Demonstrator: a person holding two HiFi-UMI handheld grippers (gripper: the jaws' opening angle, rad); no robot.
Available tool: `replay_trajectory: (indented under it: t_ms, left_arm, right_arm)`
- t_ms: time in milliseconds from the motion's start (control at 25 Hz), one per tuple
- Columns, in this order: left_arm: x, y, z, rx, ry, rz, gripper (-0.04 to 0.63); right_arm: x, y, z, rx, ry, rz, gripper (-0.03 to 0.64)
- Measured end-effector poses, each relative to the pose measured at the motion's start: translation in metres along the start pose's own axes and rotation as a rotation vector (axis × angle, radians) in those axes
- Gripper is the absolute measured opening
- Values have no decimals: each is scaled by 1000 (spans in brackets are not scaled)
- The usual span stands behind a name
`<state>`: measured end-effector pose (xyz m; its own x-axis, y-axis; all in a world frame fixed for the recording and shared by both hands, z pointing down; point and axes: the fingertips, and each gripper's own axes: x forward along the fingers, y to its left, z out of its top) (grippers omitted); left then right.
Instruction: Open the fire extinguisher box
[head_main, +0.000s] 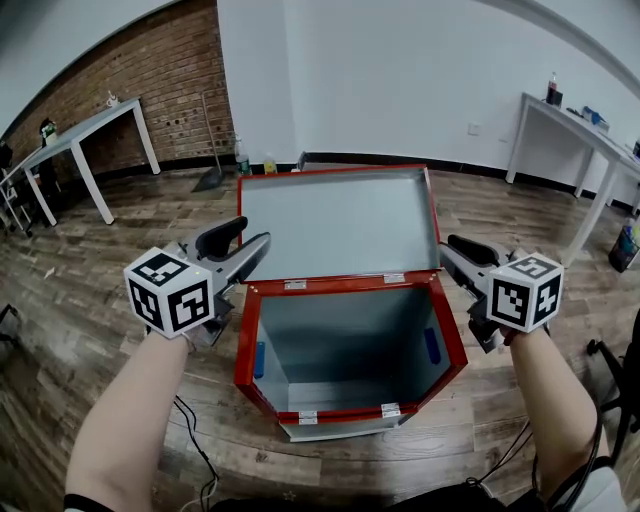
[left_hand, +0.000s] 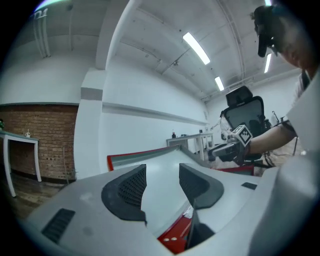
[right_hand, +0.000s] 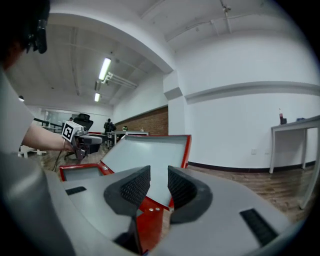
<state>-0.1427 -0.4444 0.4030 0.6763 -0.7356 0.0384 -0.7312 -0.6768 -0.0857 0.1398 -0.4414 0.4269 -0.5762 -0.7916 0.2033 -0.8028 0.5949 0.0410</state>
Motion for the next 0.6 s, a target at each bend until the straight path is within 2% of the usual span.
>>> replay_trajectory:
  t_ms: [120, 280, 360, 480, 520, 600]
  left_arm:
    - [-16, -49, 25, 12, -57, -82, 206]
    - [-41, -120, 49, 71, -114, -170, 206]
    - [-54, -152, 51, 121, -118, -223, 178]
    - [-73, -189, 49, 202, -109, -277, 98]
    - [-80, -199, 48, 209, -112, -286, 83]
    - [-93, -211, 43, 175, -114, -266, 78]
  right_arm:
    - [-23, 33, 17, -69, -57, 39, 112]
    - [-62, 80, 32, -109, -121, 52, 111]
    - [-80, 106, 36, -78, -139, 75, 112]
    - [-95, 140, 32, 28, -136, 129, 111]
    - [-99, 148, 27, 66, -128, 138, 110]
    - [-107, 159, 16, 133, -115, 143, 110]
